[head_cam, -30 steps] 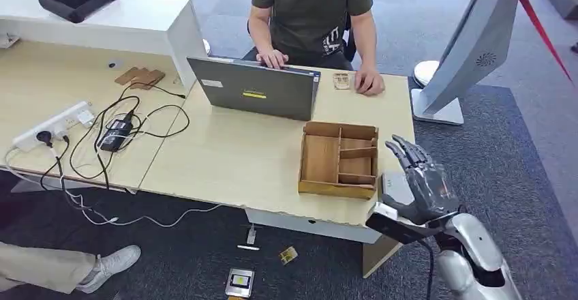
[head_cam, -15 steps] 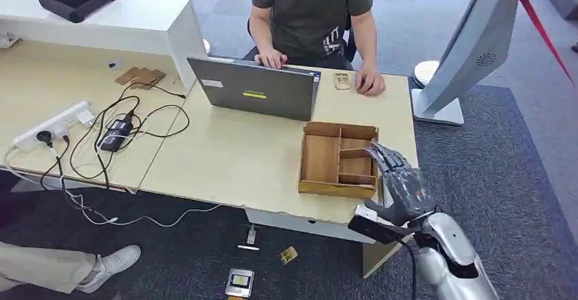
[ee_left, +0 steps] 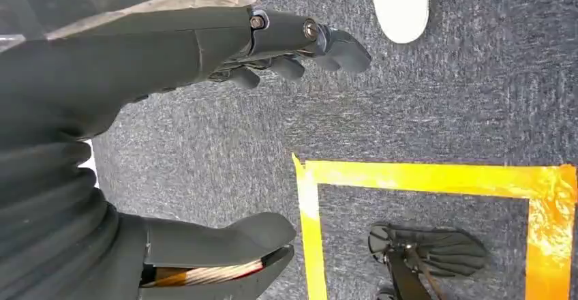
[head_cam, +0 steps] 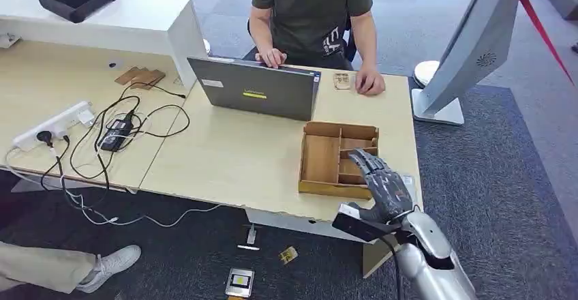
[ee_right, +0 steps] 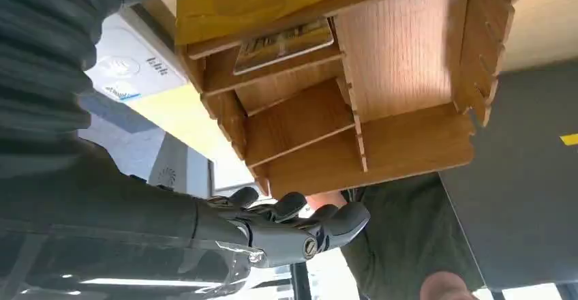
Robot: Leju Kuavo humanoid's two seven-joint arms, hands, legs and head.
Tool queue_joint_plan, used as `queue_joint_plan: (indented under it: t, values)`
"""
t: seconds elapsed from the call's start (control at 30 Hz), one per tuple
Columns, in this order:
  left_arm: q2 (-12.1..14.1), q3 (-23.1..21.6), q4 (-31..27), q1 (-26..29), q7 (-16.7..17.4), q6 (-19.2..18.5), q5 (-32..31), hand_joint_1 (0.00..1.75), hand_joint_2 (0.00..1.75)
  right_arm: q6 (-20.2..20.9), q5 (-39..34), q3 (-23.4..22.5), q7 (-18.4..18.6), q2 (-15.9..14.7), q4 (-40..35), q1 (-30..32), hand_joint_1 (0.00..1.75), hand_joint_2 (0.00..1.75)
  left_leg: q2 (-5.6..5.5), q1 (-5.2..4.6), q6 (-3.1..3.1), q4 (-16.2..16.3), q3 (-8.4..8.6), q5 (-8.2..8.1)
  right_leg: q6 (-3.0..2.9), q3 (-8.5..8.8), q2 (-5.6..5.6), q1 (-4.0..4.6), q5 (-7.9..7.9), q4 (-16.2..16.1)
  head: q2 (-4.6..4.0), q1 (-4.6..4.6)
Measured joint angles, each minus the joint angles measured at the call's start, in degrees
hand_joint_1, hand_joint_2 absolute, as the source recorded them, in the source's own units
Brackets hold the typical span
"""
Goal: Pass the card to the sensor for recognition and then transmit it.
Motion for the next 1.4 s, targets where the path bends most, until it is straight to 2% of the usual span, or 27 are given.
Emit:
queue_joint_plan:
  t: [0.7,1.1,1.2,1.33,1.4]
  values:
    - [-0.07,-0.09,0.02,0.06,-0.24,0.15,-0.77,0.00,1.75,-5.31,0.02,0.70,-0.11,4.87,14.36,-7.15,0.00,1.75,0.00,0.00,0.00,0.01,0.03,0.01,-0.01,0.00,0.00,0.00,0.01,0.01,0.00,-0.02]
    - [0.00,-0.09,0.02,0.30,0.50,0.50,-0.52,0.00,1.75,-7.60,-0.44,0.66,-0.46,5.48,19.84,-10.02,0.00,1.75,0.00,0.00,0.00,0.01,0.03,0.01,0.00,0.01,0.00,0.00,0.02,0.01,0.00,0.00]
    - [0.44,-0.11,0.07,0.31,0.53,0.35,-1.07,0.00,1.75,-6.86,-1.73,0.57,-1.66,5.48,20.28,-10.20,0.00,1.75,0.00,0.04,-0.01,0.01,0.04,0.01,-0.01,0.01,0.00,0.03,0.02,0.02,0.00,0.00]
    - [2.49,-0.20,0.11,0.27,-0.48,-1.69,-1.40,0.00,1.75,-1.02,-6.21,0.20,-5.23,5.79,19.60,-9.47,0.00,1.75,0.00,0.10,-0.04,0.01,0.05,0.02,-0.03,0.01,0.00,0.10,0.02,0.02,0.00,0.00]
    - [4.70,-0.22,0.15,0.10,-1.84,-3.74,-1.62,0.00,1.75,1.71,-7.32,0.22,-7.37,6.34,18.40,-8.50,0.00,1.75,0.01,0.16,-0.06,0.01,0.04,0.03,-0.07,0.00,0.00,0.17,0.02,0.03,0.00,0.02]
